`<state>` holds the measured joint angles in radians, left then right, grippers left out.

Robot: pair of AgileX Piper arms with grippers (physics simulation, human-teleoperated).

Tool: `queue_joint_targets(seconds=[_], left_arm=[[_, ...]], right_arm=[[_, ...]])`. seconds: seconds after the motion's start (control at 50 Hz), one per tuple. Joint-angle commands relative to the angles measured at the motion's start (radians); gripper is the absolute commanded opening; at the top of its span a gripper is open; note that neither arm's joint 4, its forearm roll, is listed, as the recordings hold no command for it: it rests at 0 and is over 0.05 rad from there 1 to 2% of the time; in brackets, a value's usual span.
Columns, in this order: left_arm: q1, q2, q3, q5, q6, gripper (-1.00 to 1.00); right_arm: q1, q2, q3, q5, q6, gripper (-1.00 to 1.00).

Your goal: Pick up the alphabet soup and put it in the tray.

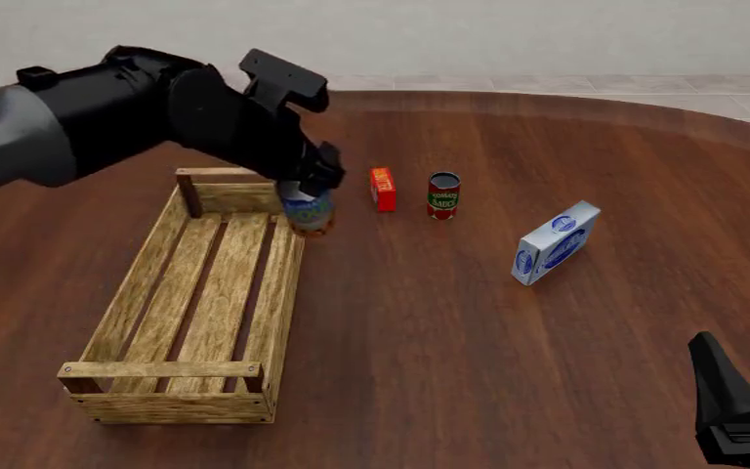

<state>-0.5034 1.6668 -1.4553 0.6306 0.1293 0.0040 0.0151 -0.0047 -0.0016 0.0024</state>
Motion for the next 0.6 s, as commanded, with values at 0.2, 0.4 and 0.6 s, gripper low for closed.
queue_joint_targets(seconds=[0.2,0.4,0.6], left_arm=[[0.020,-0.161,0.090,0.026,0.018,-1.00],[0.043,-0.227,0.125,0.039,0.025,-1.00],[0.065,-0.279,0.159,0.047,0.027,-1.00]], right_arm=[[-0.001,-0.004,0.000,0.002,-0.001,1.00],[-0.001,-0.004,0.000,0.002,-0.001,1.00],[-0.001,-0.004,0.000,0.002,-0.001,1.00]])
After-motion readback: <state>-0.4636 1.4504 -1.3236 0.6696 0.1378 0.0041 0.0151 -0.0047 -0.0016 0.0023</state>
